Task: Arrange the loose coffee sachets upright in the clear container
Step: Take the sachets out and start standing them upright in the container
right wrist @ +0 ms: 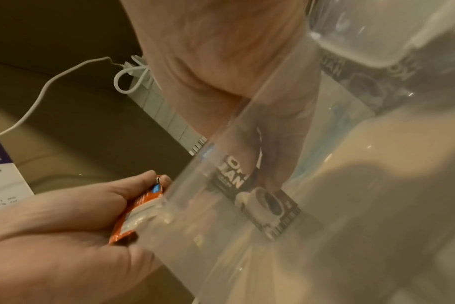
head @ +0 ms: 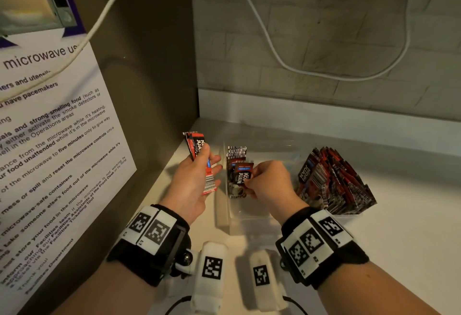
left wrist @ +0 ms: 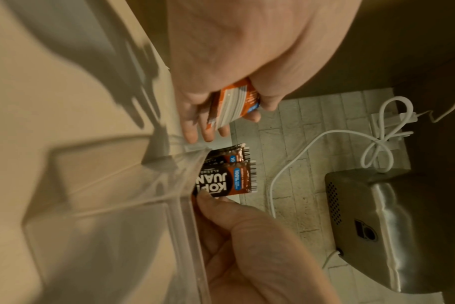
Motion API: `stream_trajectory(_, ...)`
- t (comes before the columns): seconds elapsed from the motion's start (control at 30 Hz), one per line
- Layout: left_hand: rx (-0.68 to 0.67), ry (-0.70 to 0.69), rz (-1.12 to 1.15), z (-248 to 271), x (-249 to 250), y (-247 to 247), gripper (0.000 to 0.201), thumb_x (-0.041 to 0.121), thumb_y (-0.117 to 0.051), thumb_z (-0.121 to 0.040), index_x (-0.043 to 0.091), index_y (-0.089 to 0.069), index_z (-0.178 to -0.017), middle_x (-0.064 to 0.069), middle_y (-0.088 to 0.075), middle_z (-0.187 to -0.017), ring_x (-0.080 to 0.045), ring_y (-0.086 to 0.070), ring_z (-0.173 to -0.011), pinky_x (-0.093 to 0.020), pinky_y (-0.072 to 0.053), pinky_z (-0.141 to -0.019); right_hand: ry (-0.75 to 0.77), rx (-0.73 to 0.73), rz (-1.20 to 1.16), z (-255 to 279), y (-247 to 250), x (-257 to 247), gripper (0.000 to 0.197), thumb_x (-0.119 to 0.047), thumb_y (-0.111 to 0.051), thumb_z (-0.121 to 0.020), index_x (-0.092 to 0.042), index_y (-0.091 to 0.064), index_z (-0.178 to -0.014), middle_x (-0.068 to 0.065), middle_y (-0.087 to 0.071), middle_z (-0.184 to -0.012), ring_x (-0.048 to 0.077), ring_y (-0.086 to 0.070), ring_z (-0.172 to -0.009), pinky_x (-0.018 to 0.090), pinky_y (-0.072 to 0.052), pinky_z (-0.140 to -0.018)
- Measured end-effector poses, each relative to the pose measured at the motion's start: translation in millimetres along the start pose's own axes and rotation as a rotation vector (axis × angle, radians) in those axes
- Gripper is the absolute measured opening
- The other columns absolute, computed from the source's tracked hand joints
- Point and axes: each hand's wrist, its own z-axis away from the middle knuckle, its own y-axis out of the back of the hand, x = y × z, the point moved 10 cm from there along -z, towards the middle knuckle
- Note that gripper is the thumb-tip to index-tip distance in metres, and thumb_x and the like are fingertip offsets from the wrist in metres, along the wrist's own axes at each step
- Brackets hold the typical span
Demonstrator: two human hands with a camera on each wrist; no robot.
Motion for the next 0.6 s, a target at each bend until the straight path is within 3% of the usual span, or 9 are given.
stream_trajectory(0.2,0.018,0.022,-0.009,-1.6,-3.2,3.5,0.029,0.041,-0.053,-0.096,0.017,-0.059,-0.08,-0.003,-0.069,-0.108,-0.02,-0.065,-0.1,-0.044,-0.052,-0.091,0.017,-0.004,0.027,-0.3,-2.6,-4.8,0.014,0.001,-0.067,-0.076,-0.01,-0.062,-0.069,0.012,-0.072,-0.078,0.028,-0.07,-0.078,0.043,-0.058,-0.075)
stream_trajectory(0.43,0.051,0.072,-0.039,-1.6,-6.9,8.2,0.027,0.041,-0.053,-0.096,0.02,-0.058,-0.08,0.001,-0.062,-0.086,-0.013,-0.057,-0.076,-0.032,-0.048,-0.068,0.004,-0.013,0.032,-1.6,-5.5,-1.0,0.009,-0.002,-0.071,-0.076,-0.007,-0.064,-0.075,0.009,-0.071,-0.078,0.024,-0.069,-0.077,0.042,-0.059,-0.074)
stream_trajectory(0.6,0.04,0.081,-0.052,-1.4,-7.2,5.6,0.027,0.04,-0.054,-0.096,0.018,-0.057,-0.08,0.001,-0.057,-0.078,-0.013,-0.052,-0.069,-0.03,-0.044,-0.063,0.007,-0.022,0.057,-2.4,-7.4,-0.3,0.011,-0.004,-0.071,-0.076,-0.011,-0.063,-0.073,0.01,-0.071,-0.078,0.025,-0.07,-0.077,0.04,-0.06,-0.073)
